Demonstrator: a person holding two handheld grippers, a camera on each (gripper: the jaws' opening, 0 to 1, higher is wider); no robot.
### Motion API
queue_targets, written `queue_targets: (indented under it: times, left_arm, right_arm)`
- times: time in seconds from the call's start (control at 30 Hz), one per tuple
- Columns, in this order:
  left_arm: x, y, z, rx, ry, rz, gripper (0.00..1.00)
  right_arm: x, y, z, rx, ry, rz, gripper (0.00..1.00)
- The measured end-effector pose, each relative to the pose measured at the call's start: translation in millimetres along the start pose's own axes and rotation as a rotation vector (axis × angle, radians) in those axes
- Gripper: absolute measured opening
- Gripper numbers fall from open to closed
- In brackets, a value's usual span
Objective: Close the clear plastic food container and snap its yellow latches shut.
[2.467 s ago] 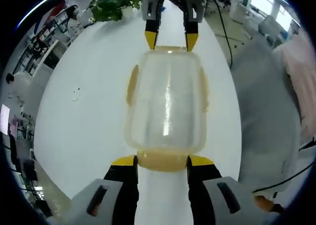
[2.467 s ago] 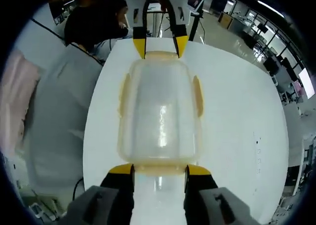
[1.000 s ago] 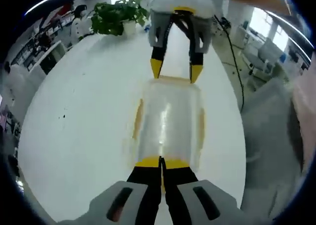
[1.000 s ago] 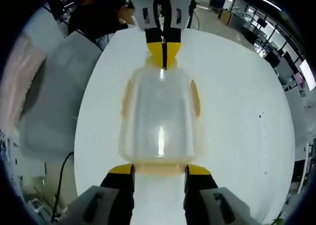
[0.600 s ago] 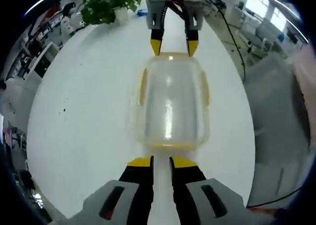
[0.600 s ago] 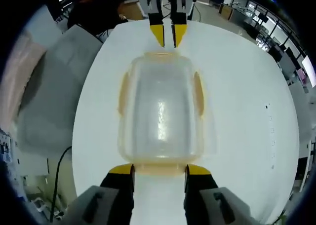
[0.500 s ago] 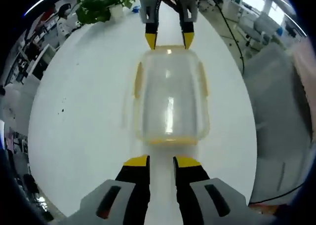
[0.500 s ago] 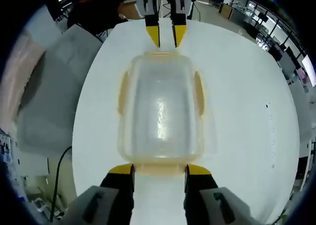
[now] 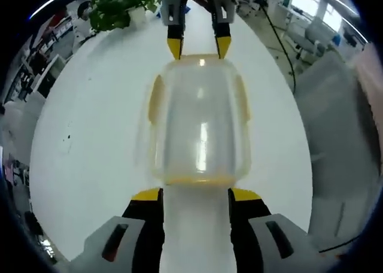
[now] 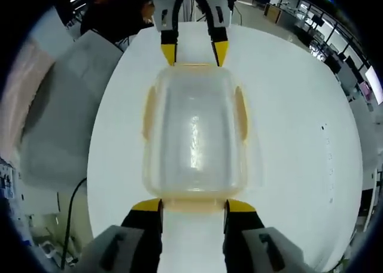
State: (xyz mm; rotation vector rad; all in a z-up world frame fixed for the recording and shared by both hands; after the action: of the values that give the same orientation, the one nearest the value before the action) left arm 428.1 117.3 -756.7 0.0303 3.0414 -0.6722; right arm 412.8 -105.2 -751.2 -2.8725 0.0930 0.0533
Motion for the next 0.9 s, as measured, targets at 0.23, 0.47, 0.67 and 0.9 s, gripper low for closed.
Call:
queue_targets:
  times: [0.23,0.47,0.67,0.9]
  left_arm:
    - [0.8,-1.1,8.8,0.004,-0.018,0.012,0.46]
    - [1.5,0.3,17.1,0.01,-0.018,0.016,0.43]
    - [0.4,1.0,14.8,0.03,-0.018,-0.001,0.4]
    - [-0.9,3.7,8.3,0.077,-0.017,-0.072,0.17]
  right_arm:
    - [-1.2,1.3,0.1,0.009,0.0,0.013,0.38]
    - [-1.3,1.7,0.9,0.006,0.005,0.006,0.38]
    - [-1.4,2.4,0.9,0.011,0.004,0.01,0.38]
    - [2.5,5.1,-3.1,0.042,0.018,0.044,0.38]
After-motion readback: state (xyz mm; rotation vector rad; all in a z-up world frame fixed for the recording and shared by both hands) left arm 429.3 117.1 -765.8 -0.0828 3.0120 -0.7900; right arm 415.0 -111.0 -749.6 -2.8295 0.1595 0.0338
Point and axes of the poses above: the point that each gripper's makers call its tool centre point, and the gripper's own axes: z roughly forward along the fingers, x roughly to its right, y roughly out of its underside, the point moved 8 cm from there along -z, roughly backward along the fingers, and after that the axes turned 1 degree about z, right-handed, at the moved point
